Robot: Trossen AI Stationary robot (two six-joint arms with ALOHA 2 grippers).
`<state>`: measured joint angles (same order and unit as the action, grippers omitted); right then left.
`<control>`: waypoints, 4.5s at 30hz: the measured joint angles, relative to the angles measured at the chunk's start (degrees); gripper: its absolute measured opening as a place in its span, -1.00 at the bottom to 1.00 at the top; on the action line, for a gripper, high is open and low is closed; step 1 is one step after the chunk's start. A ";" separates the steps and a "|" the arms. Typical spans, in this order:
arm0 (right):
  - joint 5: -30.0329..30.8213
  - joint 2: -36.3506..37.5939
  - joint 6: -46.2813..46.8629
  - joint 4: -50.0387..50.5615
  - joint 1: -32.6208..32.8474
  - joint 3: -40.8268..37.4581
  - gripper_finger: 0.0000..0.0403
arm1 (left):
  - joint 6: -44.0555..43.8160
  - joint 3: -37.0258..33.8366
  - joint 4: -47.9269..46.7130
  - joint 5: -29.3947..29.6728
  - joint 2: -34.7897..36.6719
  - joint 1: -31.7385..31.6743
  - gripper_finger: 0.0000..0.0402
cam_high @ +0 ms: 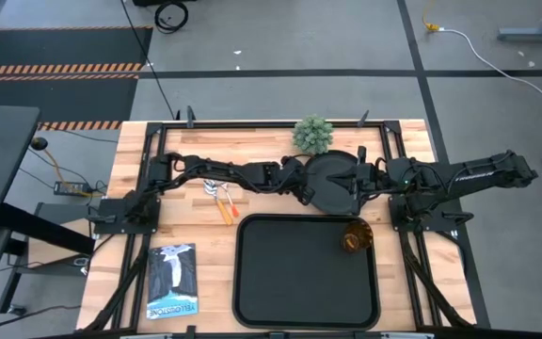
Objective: Pick and place plate/cup/fork/spoon on tray
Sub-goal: Put the black plate to the bottom left of the brown cup on the black tray
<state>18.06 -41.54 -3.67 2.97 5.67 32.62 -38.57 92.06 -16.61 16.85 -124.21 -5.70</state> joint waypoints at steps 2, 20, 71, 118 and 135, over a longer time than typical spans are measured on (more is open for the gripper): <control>-0.12 -0.28 0.06 -0.15 0.00 -0.02 -0.94 | -0.21 1.14 -2.30 -0.99 -1.45 -0.19 -0.16; -0.14 -1.59 -0.56 0.08 0.00 -0.04 -0.94 | -1.88 2.66 -2.55 -6.82 -3.03 -2.43 -0.15; -0.21 -1.59 -0.21 0.10 0.00 -0.02 -0.94 | -2.83 2.55 -0.68 -9.43 -5.15 -3.18 -0.35; -0.21 -1.57 0.49 0.32 0.00 0.00 -0.94 | -1.96 2.59 2.61 -9.41 -5.20 -4.10 -0.79; -0.21 -1.59 0.54 0.67 0.00 0.00 -0.94 | 0.20 2.59 2.59 -9.19 -5.20 -4.68 -0.90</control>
<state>17.85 -43.13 -3.13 3.64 5.67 32.62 -38.38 94.65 -14.02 7.66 -129.40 -10.38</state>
